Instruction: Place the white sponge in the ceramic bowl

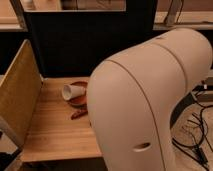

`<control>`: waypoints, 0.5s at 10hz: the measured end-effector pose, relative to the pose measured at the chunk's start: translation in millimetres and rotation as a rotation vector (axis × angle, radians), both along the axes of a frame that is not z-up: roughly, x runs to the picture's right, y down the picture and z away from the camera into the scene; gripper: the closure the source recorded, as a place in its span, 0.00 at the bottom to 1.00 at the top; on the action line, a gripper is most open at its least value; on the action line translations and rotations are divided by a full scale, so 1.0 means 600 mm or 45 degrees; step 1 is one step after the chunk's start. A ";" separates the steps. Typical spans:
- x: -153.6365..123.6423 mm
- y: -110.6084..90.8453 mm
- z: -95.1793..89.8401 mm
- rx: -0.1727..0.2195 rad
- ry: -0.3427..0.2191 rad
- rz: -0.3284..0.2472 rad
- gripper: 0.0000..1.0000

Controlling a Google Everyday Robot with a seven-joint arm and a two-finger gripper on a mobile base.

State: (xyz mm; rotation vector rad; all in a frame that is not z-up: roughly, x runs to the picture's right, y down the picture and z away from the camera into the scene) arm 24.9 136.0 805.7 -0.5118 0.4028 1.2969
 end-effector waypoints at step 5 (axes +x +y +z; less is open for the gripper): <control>0.030 0.022 0.060 -0.052 0.024 0.060 0.20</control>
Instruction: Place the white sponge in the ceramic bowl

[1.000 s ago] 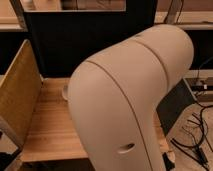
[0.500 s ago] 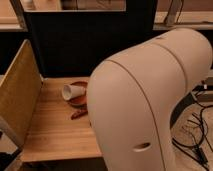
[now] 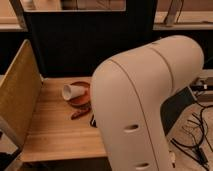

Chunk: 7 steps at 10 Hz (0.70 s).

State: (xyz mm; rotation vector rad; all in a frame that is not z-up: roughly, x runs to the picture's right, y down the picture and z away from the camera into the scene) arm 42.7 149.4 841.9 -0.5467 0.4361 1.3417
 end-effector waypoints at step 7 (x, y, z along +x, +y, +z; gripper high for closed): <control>0.026 0.002 0.063 0.018 -0.026 0.103 0.20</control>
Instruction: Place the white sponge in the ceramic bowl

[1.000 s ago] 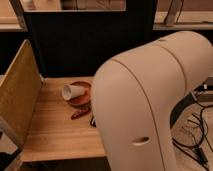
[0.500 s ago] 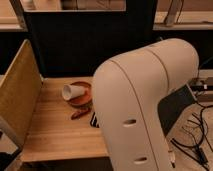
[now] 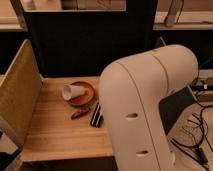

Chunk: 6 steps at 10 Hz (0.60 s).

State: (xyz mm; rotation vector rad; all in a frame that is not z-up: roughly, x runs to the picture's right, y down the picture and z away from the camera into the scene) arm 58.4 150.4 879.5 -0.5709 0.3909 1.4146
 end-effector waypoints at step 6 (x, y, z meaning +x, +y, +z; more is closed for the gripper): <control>0.045 0.007 0.007 -0.017 0.071 0.045 0.20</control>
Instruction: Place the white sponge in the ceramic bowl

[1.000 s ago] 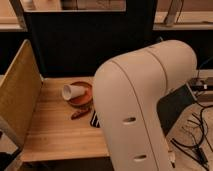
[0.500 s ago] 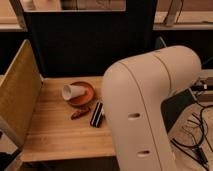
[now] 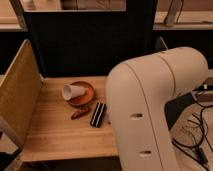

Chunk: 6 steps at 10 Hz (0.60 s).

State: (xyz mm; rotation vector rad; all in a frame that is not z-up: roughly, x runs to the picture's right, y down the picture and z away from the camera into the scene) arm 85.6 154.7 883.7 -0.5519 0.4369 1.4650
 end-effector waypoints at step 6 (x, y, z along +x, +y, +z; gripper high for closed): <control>-0.052 0.028 0.014 -0.037 -0.045 -0.101 0.51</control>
